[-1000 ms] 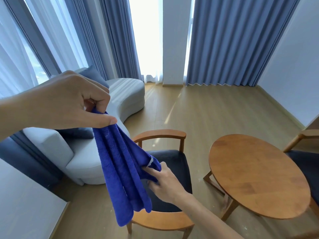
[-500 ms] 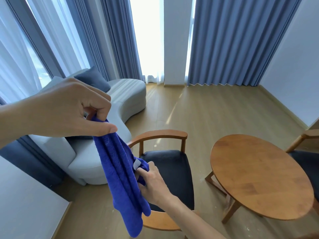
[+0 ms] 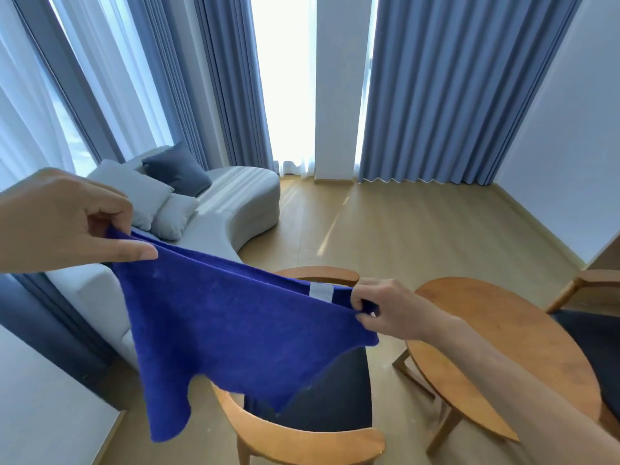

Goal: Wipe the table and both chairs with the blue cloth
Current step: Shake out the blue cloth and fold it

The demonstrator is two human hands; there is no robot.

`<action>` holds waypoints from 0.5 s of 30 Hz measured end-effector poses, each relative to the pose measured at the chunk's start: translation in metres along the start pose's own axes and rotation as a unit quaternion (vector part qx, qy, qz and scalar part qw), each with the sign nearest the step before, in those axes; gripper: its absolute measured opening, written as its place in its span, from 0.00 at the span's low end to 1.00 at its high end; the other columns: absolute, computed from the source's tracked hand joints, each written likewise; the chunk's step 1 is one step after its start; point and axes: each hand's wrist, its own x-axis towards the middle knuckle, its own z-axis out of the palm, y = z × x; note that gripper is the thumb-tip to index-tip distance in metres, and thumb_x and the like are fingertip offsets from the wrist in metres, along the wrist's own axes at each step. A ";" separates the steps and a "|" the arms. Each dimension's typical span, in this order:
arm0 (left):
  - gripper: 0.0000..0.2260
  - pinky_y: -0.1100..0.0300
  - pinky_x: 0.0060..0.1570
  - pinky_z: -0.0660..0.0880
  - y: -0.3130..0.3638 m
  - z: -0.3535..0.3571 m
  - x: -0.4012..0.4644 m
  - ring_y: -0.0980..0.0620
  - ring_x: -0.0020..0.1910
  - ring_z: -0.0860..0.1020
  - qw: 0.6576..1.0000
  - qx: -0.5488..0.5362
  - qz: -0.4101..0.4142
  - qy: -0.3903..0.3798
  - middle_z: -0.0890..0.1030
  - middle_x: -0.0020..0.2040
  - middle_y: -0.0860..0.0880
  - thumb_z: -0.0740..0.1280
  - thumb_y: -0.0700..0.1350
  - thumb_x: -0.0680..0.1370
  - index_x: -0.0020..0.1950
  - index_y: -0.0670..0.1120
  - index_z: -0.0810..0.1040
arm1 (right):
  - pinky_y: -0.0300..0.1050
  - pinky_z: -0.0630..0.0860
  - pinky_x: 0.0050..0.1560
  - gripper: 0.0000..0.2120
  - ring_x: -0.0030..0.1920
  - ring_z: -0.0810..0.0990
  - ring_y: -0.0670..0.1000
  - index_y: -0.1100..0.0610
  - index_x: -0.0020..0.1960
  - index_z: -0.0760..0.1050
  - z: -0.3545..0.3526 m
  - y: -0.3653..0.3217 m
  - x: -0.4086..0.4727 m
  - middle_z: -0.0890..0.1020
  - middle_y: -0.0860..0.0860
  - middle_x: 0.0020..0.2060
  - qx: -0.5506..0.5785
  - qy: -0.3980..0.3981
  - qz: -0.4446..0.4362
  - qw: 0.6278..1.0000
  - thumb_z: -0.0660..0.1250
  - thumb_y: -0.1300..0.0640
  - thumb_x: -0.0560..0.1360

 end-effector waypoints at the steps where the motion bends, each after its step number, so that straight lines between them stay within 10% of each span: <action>1: 0.18 0.61 0.26 0.69 -0.012 0.003 0.000 0.57 0.22 0.69 0.999 0.025 -0.023 -0.013 0.75 0.31 0.62 0.75 0.65 0.62 0.24 0.60 0.69 | 0.35 0.68 0.36 0.06 0.37 0.71 0.43 0.56 0.40 0.70 -0.010 0.001 0.000 0.73 0.43 0.38 -0.014 -0.004 -0.001 1.000 0.65 0.64 0.72; 7: 0.10 0.65 0.24 0.66 -0.009 -0.001 0.002 0.62 0.28 0.73 1.000 -0.025 -0.006 0.002 0.74 0.29 0.67 0.71 0.67 0.64 0.30 0.70 0.70 | 0.39 0.71 0.34 0.05 0.34 0.73 0.47 0.57 0.40 0.72 -0.064 0.000 0.005 0.75 0.47 0.36 -0.113 -0.004 -0.031 0.993 0.64 0.62 0.74; 15: 0.24 0.69 0.30 0.66 -0.011 0.011 0.008 0.59 0.29 0.71 0.995 -0.033 0.052 0.074 0.75 0.33 0.63 0.61 0.70 0.66 0.23 0.51 0.66 | 0.39 0.71 0.41 0.10 0.41 0.75 0.45 0.54 0.50 0.74 -0.080 -0.001 -0.002 0.78 0.45 0.42 -0.124 0.041 -0.023 0.991 0.54 0.57 0.80</action>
